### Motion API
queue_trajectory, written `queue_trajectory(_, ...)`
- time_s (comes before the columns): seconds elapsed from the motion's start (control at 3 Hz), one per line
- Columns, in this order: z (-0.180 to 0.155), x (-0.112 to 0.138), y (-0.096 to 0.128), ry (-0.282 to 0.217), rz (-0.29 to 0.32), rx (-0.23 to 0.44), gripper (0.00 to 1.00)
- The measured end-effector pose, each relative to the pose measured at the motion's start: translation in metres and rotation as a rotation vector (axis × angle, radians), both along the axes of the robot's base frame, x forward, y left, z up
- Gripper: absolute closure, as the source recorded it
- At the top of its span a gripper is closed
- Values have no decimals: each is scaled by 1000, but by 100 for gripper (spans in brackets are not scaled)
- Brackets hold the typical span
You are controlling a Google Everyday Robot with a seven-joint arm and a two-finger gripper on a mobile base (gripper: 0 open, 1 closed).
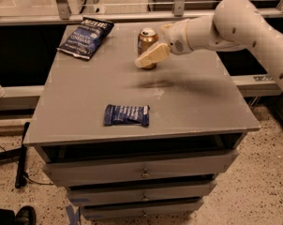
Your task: Move orange can near rxbar blueberry
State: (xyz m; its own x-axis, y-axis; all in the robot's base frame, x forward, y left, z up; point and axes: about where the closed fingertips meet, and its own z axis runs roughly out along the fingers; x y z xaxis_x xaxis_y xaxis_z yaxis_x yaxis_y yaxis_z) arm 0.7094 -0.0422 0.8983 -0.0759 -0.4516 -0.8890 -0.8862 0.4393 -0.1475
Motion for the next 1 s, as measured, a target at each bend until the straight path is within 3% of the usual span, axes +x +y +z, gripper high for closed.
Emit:
queue_trajectory(0.33,-5,17,10,11,-12,42,13)
queue_trajectory(1.0,-11,16,9,107,-14,121,59)
